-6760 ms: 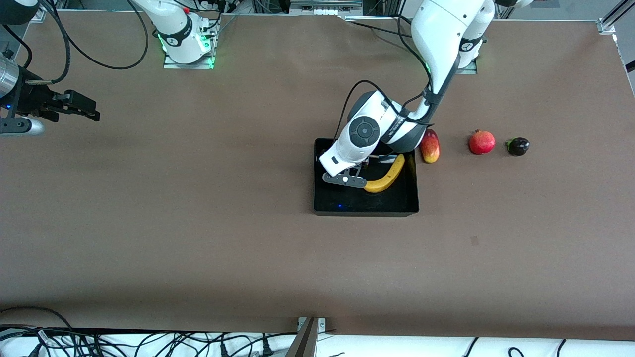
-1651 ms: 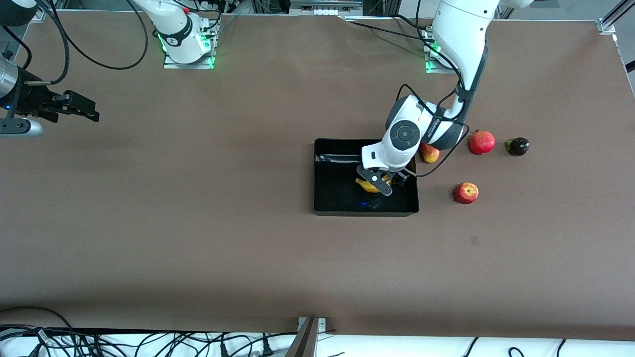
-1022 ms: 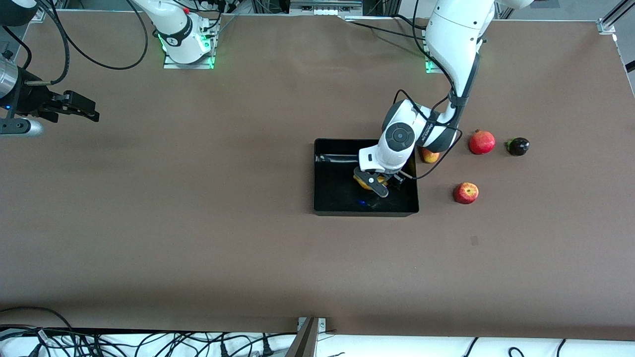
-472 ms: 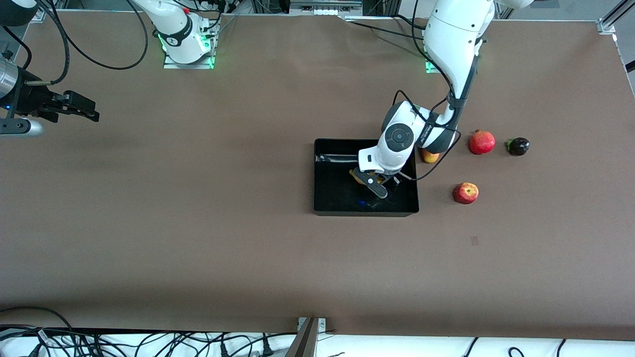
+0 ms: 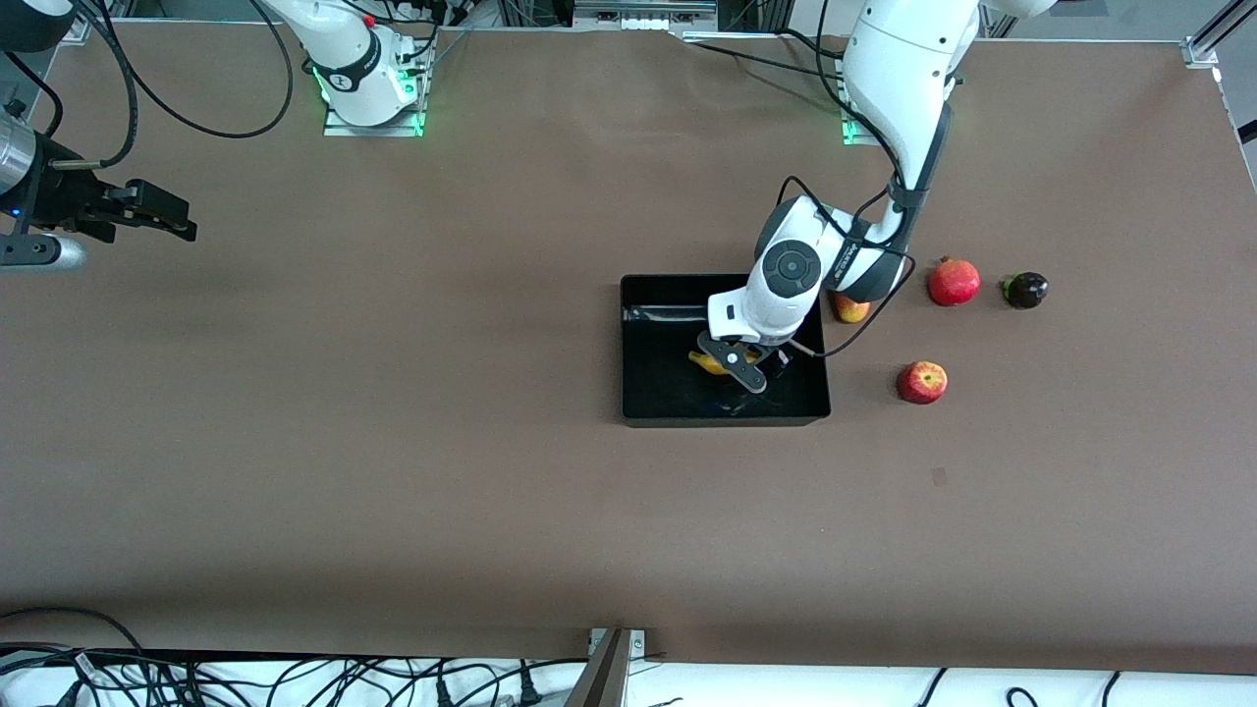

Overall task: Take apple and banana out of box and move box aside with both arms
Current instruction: 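Lower the left gripper and grasp the yellow banana, then lift the banana out of the box while the right gripper reaches forward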

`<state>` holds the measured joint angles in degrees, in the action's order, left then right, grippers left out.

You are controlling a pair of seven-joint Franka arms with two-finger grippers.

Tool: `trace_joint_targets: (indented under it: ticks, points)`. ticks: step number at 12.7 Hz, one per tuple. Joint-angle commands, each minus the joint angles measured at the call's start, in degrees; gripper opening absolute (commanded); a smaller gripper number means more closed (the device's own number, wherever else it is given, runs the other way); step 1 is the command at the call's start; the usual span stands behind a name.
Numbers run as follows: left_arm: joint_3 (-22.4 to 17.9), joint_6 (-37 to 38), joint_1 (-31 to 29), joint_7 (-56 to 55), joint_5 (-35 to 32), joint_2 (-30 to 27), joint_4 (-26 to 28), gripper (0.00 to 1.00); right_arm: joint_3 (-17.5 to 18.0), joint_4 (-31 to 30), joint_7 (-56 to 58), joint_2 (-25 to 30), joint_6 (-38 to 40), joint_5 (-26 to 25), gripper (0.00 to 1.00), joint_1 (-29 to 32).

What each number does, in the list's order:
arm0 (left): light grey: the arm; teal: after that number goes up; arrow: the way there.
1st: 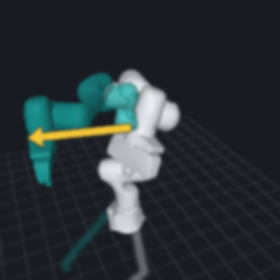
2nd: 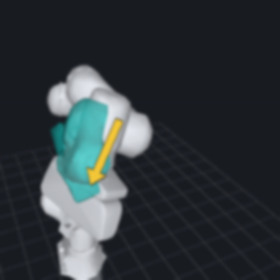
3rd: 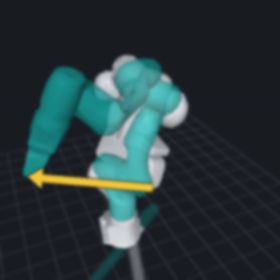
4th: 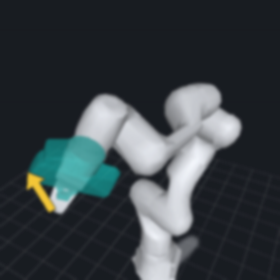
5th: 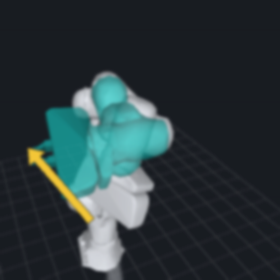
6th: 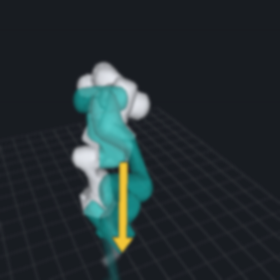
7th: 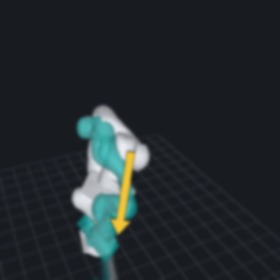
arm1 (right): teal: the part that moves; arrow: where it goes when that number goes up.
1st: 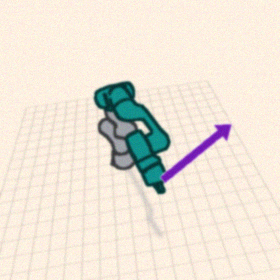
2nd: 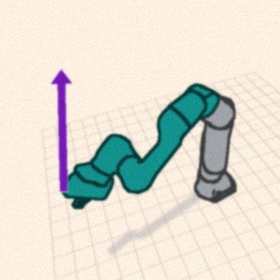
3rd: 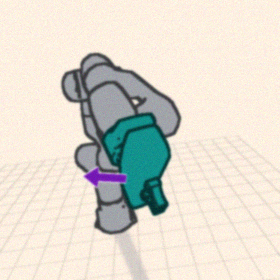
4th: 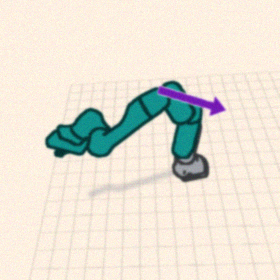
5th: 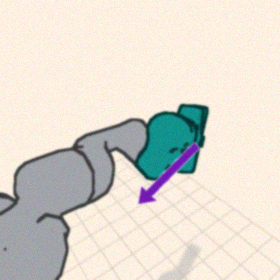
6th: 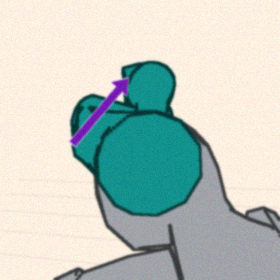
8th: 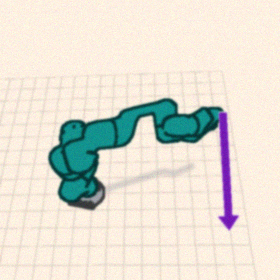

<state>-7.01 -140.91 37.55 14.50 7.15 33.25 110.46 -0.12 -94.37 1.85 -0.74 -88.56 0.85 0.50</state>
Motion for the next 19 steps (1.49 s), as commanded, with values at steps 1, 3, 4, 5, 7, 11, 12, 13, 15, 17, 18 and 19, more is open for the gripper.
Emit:
trace_joint_targets:
  ticks: [1,3,4,5,7,11,12,13,15,17,18,19]
  points:
    - [-0.2,6.5,-0.5,0.3,3.1,-4.8,-0.2,0.00,-0.1,1.2,0.3,-0.5,0.8,0.3,1.00,0.1]
    - [-0.2,12.6,-1.8,0.4,4.1,-6.6,-2.3,0.00,-0.1,1.2,0.3,-0.5,0.8,0.3,1.00,0.1]
    - [-0.2,14.9,-2.2,0.4,4.1,-7.7,-3.0,0.00,-0.1,1.2,0.3,-0.5,0.8,0.3,1.00,0.1]
    - [-0.2,16.4,-2.8,0.4,4.2,-9.0,-3.1,0.00,-0.1,1.2,0.4,-0.5,0.8,0.2,1.00,0.0]
    - [-0.2,20.1,-5.3,0.5,6.5,-11.7,-3.2,0.00,-0.1,1.1,0.4,-0.5,0.8,0.1,1.00,-0.1]
    - [-0.2,24.7,-13.4,7.3,7.3,-15.6,-3.3,0.00,0.7,1.2,-0.2,-0.9,1.1,0.4,1.00,-1.1]
    - [0.0,24.7,-16.4,10.5,7.2,-15.4,-3.3,0.00,0.7,1.2,-0.5,-1.0,1.1,0.5,1.00,-1.5]
    - [-0.1,24.6,-18.0,13.9,6.7,-15.1,-3.3,0.00,0.7,1.2,-0.7,-1.2,0.8,0.6,1.00,-1.6]
    - [-0.2,24.3,-21.8,21.7,5.5,-14.1,-3.4,0.00,0.7,1.4,0.2,-3.4,0.1,0.6,1.00,-1.7]
    - [-0.7,23.9,-24.5,28.4,2.2,-12.0,-3.7,0.00,1.1,2.1,-0.3,-6.5,-0.1,1.3,1.00,-3.8]
    - [-1.8,23.9,-26.2,30.5,1.3,-9.9,-5.2,0.00,1.1,2.4,-0.4,-8.6,-0.3,2.7,1.00,-7.0]
    - [-3.4,23.6,-26.7,33.8,1.0,-7.8,-6.4,0.00,1.0,4.1,-0.4,-11.0,-1.2,3.0,1.00,-9.9]
